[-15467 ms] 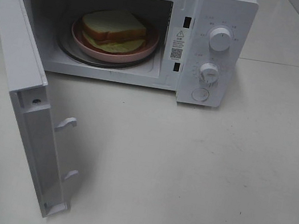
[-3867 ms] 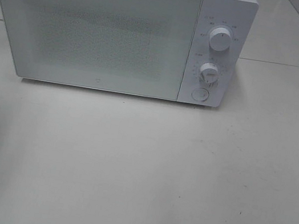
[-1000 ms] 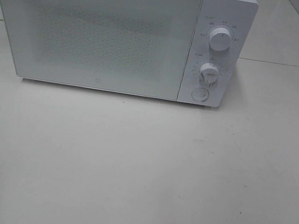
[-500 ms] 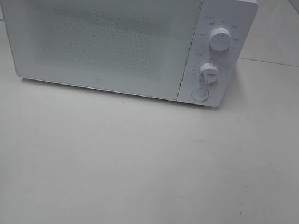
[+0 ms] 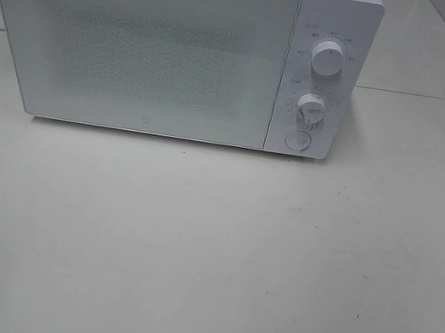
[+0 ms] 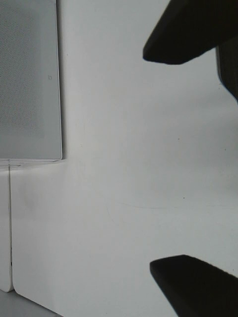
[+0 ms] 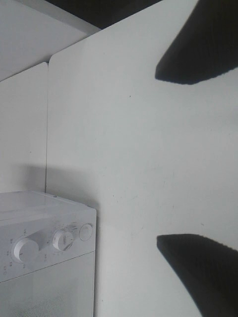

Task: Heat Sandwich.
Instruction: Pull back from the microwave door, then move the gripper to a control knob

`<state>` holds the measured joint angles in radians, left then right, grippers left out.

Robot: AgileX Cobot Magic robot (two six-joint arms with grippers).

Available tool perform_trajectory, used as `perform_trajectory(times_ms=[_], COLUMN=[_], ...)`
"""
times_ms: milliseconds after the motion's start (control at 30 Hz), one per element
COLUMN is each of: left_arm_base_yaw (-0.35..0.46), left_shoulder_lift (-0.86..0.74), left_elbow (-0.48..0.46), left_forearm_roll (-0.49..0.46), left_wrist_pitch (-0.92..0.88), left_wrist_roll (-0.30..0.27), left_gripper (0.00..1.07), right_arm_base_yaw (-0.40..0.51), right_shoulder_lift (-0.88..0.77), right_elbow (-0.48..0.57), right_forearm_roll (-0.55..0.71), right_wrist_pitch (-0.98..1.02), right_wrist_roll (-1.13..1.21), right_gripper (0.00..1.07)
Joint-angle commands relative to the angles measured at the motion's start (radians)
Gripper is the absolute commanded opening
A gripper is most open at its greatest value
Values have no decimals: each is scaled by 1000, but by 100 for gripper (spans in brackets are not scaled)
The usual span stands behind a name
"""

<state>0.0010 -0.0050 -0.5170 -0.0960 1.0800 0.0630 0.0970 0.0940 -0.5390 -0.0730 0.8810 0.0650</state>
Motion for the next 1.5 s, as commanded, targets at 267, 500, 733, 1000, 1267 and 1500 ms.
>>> perform_trajectory(times_ms=[267, 500, 733, 1000, 1267, 1500], left_arm_base_yaw=[2, 2, 2, 2, 2, 2], left_shoulder_lift=[-23, -23, -23, -23, -23, -23], left_elbow=[0, 0, 0, 0, 0, 0], left_forearm_roll=[-9, -9, -9, -9, -9, -9], left_wrist_pitch=[-5, -5, -5, -5, -5, -5], left_wrist_roll=[-5, -5, -5, -5, -5, -5], left_gripper=[98, 98, 98, 98, 98, 98], right_arm_base_yaw=[-3, -3, -3, -3, -3, -3], right_shoulder_lift=[194, 313, 447, 565, 683, 800], right_elbow=[-2, -2, -2, -2, -2, 19], right_forearm_roll=[-3, -3, -3, -2, 5, -7], right_wrist_pitch=[-188, -301, -421, -541, -695, -922], right_wrist_roll=[14, 14, 14, 14, 19, 17], right_gripper=[75, 75, 75, 75, 75, 75])
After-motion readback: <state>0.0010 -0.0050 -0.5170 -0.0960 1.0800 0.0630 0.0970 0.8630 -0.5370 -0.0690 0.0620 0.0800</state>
